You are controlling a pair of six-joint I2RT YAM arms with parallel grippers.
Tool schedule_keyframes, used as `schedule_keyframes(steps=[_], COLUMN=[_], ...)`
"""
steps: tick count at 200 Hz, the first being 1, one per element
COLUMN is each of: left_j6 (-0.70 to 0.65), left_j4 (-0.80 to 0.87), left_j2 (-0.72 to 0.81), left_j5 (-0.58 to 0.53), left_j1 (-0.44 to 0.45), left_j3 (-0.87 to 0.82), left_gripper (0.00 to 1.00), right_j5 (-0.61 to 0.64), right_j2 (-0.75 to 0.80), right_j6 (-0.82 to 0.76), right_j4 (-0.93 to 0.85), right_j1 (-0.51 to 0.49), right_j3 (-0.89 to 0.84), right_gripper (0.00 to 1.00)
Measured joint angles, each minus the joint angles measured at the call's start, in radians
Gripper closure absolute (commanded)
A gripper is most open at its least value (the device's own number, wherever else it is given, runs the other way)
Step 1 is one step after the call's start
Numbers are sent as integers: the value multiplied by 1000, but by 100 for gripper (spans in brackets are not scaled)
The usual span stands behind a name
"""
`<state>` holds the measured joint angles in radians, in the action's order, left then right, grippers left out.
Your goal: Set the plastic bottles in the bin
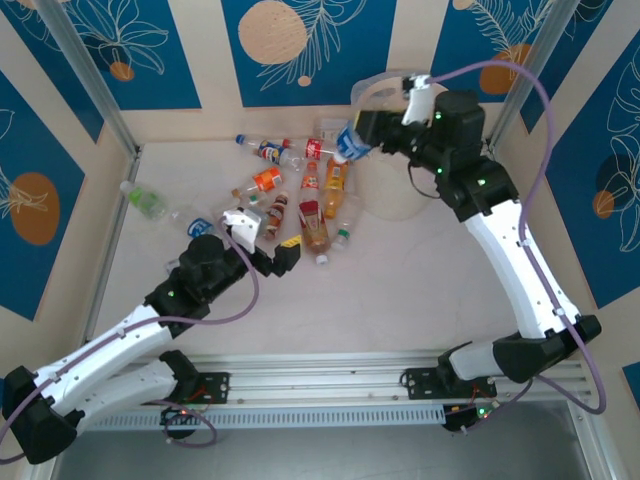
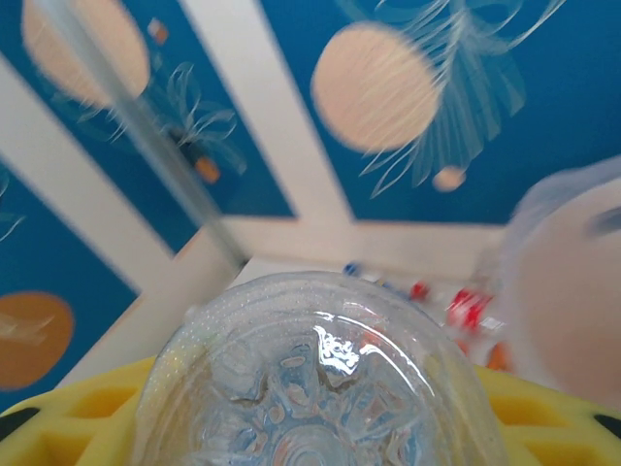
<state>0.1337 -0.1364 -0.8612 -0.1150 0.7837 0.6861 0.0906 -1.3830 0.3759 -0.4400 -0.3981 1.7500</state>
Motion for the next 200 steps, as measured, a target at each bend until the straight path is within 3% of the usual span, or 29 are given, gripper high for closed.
schedule_keyframes(steps=[42,82,87,91,119,200], left_j6=[23,27,30,33,46,70], left_j4=[18,51,55,58,79,112], left_j2=[0,10,14,18,47,55], left_j5=[-67,-115,-121,-127,-172,-220], left_j1=[0,0,0,0,0,-10], left_j3=[0,-1,-1,-1,-6,-14], left_gripper=[0,0,0,0,0,0], right_j5=[183,316,330,338,418,634], right_j2=[-148,-396,-430,-460,-622,-665], right_j6=[-85,-164,-172,-179,-253,-513], right_j4=[29,8,-2,-13,-85,-23], right_j1=[75,117,121,125,120,-48], right_j3=[179,416,452,483,654,612], right_gripper=[54,54,66,69,64,63])
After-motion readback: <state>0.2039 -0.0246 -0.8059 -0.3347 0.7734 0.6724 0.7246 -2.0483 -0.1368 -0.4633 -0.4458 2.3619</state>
